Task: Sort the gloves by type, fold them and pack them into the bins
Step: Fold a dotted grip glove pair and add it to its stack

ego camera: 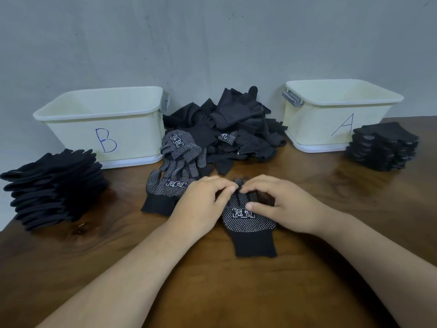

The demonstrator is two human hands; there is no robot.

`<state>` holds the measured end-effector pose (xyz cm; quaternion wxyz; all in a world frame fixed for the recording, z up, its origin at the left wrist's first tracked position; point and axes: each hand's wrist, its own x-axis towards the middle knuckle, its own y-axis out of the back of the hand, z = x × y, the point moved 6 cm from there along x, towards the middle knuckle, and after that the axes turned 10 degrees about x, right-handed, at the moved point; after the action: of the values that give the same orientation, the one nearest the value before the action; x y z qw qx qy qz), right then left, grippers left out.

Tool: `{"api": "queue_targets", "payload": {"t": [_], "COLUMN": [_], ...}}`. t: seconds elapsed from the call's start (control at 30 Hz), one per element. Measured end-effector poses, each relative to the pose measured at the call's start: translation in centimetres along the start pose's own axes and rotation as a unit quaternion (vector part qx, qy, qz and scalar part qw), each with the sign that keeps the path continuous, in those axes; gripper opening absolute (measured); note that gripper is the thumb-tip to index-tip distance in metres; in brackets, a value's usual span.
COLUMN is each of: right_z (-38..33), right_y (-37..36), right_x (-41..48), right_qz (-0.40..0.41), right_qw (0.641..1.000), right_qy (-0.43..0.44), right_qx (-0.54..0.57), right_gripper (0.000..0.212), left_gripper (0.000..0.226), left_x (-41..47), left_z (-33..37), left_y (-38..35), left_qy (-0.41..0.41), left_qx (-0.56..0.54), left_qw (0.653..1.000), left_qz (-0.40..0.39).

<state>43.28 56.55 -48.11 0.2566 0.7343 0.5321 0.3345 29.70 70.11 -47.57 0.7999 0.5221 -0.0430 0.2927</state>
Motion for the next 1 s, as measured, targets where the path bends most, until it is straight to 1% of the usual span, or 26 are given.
{"api": "queue_targets", "payload": {"t": [0.17,0.2,0.27,0.3,0.37,0.43,0.5,0.6,0.67,0.77,0.87,0.93,1.0], "right_z": [1.1,1.0,1.0,1.0,1.2,1.5,1.8,2.7,3.3,4.0,4.1,4.0,3.5], "right_y": [-1.2,-1.4,-1.6,-1.6,-1.7,-1.7,-1.5,-0.7,0.1,1.0,1.1,1.2,1.5], "right_x": [-0.5,-0.6,-0.6,-0.6,-0.7,-1.0,-1.2,-1.6,-1.8,-2.0,-2.2,-2.3,-2.2], "right_qz": [-0.042,-0.053,-0.075,-0.088,-0.118,-0.142,-0.156,-0.153,-0.145,-0.136,-0.132,-0.122,-0.082], "right_qw": [0.995,0.993,0.99,0.988,0.983,0.976,0.972,0.97,0.969,0.969,0.969,0.972,0.985], "right_qy": [0.001,-0.001,-0.008,-0.015,-0.036,-0.053,-0.065,-0.087,-0.106,-0.132,-0.141,-0.139,-0.116], "right_qx": [-0.094,-0.105,-0.119,-0.125,-0.139,-0.157,-0.162,-0.165,-0.168,-0.157,-0.155,-0.143,-0.101], "right_gripper": [0.06,0.064,0.071,0.074,0.079,0.085,0.087,0.092,0.096,0.096,0.09,0.082,0.07], "left_gripper": [0.004,0.009,0.023,0.036,0.069,0.094,0.104,0.108,0.11,0.113,0.114,0.114,0.111], "left_x": [-0.2,-0.2,-0.3,-0.5,-1.0,-1.3,-1.4,-1.7,-1.7,-2.0,-2.2,-2.3,-2.1], "left_z": [-0.4,-0.3,-0.1,0.0,0.0,-0.3,-0.4,-0.5,-0.6,-0.8,-0.9,-0.8,-0.6], "left_y": [0.5,0.5,0.0,-0.4,-1.3,-1.7,-2.0,-2.4,-2.5,-2.4,-2.3,-2.2,-2.0], "left_qy": [0.037,0.037,0.016,-0.004,-0.035,-0.038,-0.047,-0.054,-0.057,-0.065,-0.068,-0.063,-0.052], "left_qx": [-0.05,-0.056,-0.046,-0.023,0.038,0.075,0.098,0.13,0.141,0.15,0.15,0.145,0.132], "left_qw": [0.998,0.997,0.999,0.999,0.989,0.977,0.965,0.946,0.937,0.927,0.921,0.923,0.935], "left_qz": [0.031,0.031,-0.008,-0.048,-0.137,-0.197,-0.237,-0.293,-0.315,-0.337,-0.352,-0.35,-0.326]}}
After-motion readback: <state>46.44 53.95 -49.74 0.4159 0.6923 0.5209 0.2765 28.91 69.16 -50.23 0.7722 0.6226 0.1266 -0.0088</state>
